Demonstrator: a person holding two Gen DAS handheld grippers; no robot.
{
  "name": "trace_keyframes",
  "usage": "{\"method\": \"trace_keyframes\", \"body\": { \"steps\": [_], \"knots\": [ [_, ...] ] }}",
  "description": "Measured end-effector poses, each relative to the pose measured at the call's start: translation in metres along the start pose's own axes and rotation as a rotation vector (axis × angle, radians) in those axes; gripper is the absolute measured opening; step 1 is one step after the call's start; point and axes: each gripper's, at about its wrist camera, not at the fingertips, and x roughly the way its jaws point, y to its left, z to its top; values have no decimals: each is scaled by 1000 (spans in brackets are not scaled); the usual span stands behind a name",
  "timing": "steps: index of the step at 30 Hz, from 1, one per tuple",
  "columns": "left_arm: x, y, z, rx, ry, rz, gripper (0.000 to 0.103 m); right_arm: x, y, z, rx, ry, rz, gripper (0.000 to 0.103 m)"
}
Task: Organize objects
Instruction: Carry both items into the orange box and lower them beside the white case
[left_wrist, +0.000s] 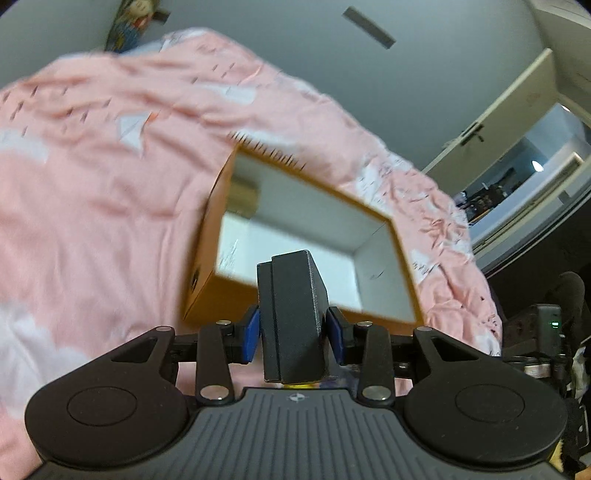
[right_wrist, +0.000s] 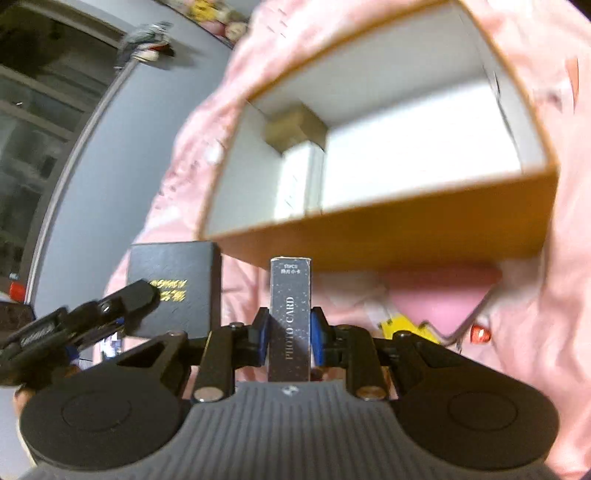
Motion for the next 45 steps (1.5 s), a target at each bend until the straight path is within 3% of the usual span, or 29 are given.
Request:
{"method": "trace_keyframes", "body": {
  "steps": [4, 7, 14, 17, 26, 39, 45],
  "knots": [
    [5, -17, 26, 51, -28, -20, 43, -29, 15, 17, -48, -117, 16, 24],
    [18, -31, 43, 96, -40, -21, 42, -50, 19, 37, -61, -200, -20, 24],
    [91, -39, 57, 107, 34, 25, 41, -19, 0, 74, -1, -275, -99, 24],
    [121, -32, 54, 84, 76, 45, 41, -6, -13, 78, 13, -251, -170, 24],
    [165, -24, 39, 97, 174, 96, 41, 33, -46, 79, 64, -166, -204, 24],
    [188, -13, 32, 89, 298, 94, 41, 50, -55, 81, 60, -136, -244, 24],
    [182, -18, 37, 143, 326, 173, 44, 54, -50, 81, 15, -130, -291, 24]
  ]
}}
